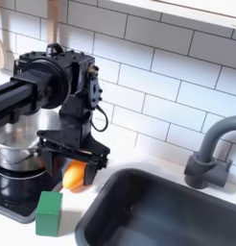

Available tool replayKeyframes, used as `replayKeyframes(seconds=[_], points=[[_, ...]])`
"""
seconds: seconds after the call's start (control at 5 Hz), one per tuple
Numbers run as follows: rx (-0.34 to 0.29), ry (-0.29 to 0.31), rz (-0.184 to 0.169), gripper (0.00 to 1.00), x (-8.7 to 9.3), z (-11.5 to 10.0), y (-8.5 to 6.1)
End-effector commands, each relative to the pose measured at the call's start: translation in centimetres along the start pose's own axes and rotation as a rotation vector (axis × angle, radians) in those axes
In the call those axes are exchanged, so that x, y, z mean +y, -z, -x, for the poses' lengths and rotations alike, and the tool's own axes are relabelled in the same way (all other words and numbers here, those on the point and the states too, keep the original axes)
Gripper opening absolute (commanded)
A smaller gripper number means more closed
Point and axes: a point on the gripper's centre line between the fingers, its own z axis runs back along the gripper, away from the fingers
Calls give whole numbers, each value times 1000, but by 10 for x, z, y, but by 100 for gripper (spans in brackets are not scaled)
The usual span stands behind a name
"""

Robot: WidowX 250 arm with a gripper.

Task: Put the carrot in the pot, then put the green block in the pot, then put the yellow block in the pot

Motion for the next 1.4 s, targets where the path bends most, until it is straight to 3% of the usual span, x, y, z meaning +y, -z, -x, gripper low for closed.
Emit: replayKeyframes(seconds=[0.0,1.0,1.2], points=[[-8,7,4,100,-2,7,-1],[-45,12,8,100,-3,12,-12],[-17,-7,10,100,0,14,-2]])
